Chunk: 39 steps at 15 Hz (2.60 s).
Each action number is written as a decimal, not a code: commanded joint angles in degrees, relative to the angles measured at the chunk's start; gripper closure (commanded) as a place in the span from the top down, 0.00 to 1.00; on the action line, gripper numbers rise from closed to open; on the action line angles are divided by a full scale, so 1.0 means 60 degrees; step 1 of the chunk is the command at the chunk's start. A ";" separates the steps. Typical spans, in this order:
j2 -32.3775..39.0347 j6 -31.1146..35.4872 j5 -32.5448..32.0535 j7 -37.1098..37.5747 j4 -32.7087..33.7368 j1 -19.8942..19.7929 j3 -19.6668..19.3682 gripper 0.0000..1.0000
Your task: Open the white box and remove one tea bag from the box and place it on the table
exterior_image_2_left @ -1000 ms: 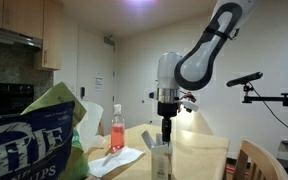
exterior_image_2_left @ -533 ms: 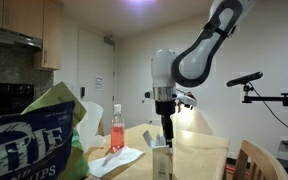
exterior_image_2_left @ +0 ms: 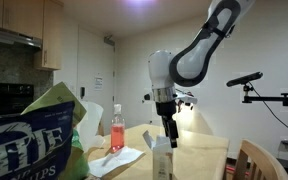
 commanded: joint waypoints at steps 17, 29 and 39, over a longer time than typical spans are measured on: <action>-0.0493 -0.1621 -0.2272 -0.0221 0.0183 0.0816 0.0011 0.49; -0.0147 -0.3848 -0.3994 -0.1839 0.0809 0.0883 0.0541 0.49; -0.0168 -0.1878 -0.3639 -0.5341 0.0662 0.0340 0.1072 0.44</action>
